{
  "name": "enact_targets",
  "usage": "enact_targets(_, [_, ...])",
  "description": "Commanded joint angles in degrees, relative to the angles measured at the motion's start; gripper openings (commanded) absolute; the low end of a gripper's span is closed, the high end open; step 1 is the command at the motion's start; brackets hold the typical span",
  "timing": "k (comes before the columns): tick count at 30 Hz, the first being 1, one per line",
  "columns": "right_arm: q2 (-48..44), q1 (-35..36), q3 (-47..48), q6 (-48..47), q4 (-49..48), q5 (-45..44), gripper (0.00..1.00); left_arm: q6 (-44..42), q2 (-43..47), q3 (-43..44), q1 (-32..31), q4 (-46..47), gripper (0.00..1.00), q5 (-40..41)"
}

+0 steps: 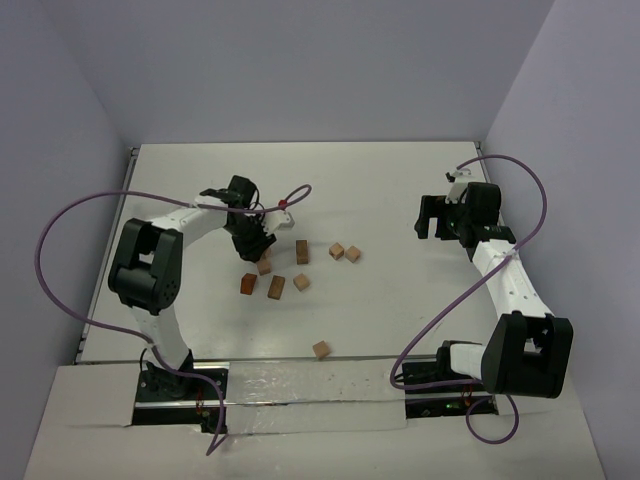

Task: Build the wood block tower

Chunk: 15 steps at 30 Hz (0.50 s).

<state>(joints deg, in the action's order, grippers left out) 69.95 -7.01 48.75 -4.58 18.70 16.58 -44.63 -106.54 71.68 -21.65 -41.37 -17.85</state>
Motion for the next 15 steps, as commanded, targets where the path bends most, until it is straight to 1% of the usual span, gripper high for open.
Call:
enact_targets(1, [-0.7,-0.3,2.5,-0.3,0.0,0.0,1.0,0.3,3.6,-0.3,0.3,1.6,0.55,-0.2])
enact_targets(2, [-0.7,-0.3,2.6,-0.3,0.0,0.0,1.0,0.2,3.9,-0.4,0.4,2.1,0.63,0.0])
enact_targets(4, [-0.7,-0.3,2.6,-0.3,0.1,0.1,1.0,-0.8,4.9,-0.2,0.6,1.4,0.74,-0.8])
enact_targets(7, [-0.8,-0.4,2.6,-0.3,0.1,0.1,1.0,-2.6,6.1,0.6,0.9,-0.9,0.81,-1.7])
enact_targets(10, [-0.7,-0.4,2.7,-0.3,0.2,0.4,1.0,-4.0,8.7,0.9,1.7,-1.5,0.97,-1.6])
enact_targets(11, [-0.7,-0.4,2.7,-0.3,0.2,0.4,1.0,-4.3,9.5,1.2,2.0,-1.8,0.99,-1.5])
enact_targets(15, [-0.9,-0.3,2.7,-0.3,0.3,0.5,1.0,-5.5,12.2,1.0,2.5,-2.7,0.99,-3.2])
